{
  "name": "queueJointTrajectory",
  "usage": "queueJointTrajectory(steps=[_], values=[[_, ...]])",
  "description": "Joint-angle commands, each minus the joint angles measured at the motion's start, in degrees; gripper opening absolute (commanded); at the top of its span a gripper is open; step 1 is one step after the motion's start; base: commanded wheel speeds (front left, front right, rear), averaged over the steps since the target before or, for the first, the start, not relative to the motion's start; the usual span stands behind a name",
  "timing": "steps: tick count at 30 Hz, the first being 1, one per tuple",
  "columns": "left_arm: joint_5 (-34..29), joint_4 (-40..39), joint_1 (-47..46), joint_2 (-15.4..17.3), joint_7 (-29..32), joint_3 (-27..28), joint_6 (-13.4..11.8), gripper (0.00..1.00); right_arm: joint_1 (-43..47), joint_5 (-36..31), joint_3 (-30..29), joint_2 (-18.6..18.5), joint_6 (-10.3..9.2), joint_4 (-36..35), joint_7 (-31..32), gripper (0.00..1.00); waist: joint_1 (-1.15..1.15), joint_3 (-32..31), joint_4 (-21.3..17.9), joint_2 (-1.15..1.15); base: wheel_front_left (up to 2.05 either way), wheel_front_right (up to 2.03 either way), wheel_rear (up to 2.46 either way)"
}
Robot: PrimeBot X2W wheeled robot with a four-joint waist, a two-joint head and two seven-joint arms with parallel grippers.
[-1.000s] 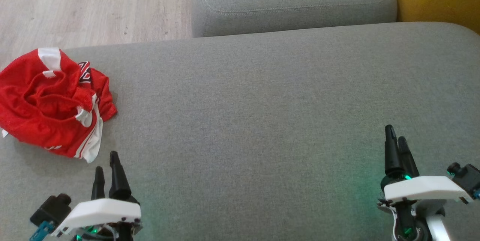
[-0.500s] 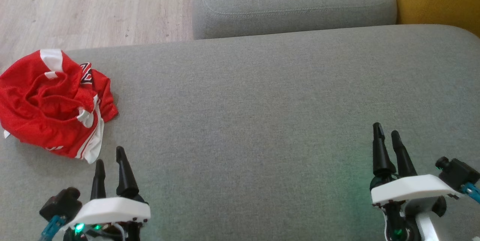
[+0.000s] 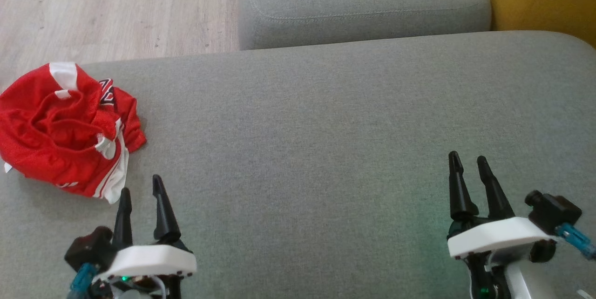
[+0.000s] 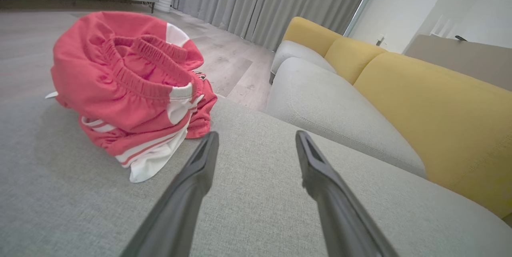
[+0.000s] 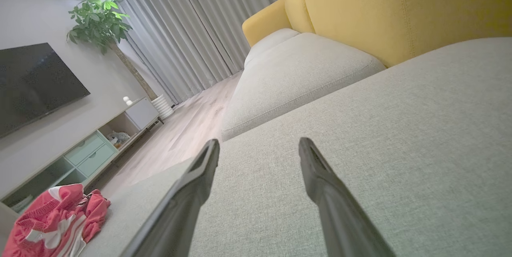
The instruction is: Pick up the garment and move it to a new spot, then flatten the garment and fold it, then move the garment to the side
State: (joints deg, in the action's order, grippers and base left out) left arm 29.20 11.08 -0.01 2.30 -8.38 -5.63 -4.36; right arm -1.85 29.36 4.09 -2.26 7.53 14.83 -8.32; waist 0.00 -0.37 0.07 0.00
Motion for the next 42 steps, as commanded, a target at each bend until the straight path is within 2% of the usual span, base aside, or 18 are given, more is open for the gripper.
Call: queueJointTrajectory(steps=[1,24,34,42], values=[[-2.4,-2.3,-2.2,0.5,-0.9,0.7,-0.5,1.00,-3.5,-2.4,1.5,-0.5,-0.03,-2.3,-1.0,1.00,0.00,0.0,0.1,0.00,0.00,0.00,0.00],[-18.6,-0.8,-2.0,0.5,-4.8,-1.0,-1.9,1.00,-3.7,-19.1,4.4,-0.6,-0.04,-0.5,-4.9,1.00,0.00,-0.8,0.9,0.00,0.00,0.00,0.00],[-25.0,0.1,-2.3,0.6,-6.5,-1.1,-3.3,1.00,-4.4,-26.7,5.1,-0.6,-0.04,1.0,-6.6,1.00,0.00,-0.1,0.2,0.00,0.00,0.00,0.00],[-25.0,0.8,-2.7,0.6,-6.6,-1.1,-3.7,1.00,-4.5,-27.0,3.7,-0.6,-0.04,2.3,-6.7,1.00,0.00,0.2,0.1,0.00,0.00,0.00,0.00]])
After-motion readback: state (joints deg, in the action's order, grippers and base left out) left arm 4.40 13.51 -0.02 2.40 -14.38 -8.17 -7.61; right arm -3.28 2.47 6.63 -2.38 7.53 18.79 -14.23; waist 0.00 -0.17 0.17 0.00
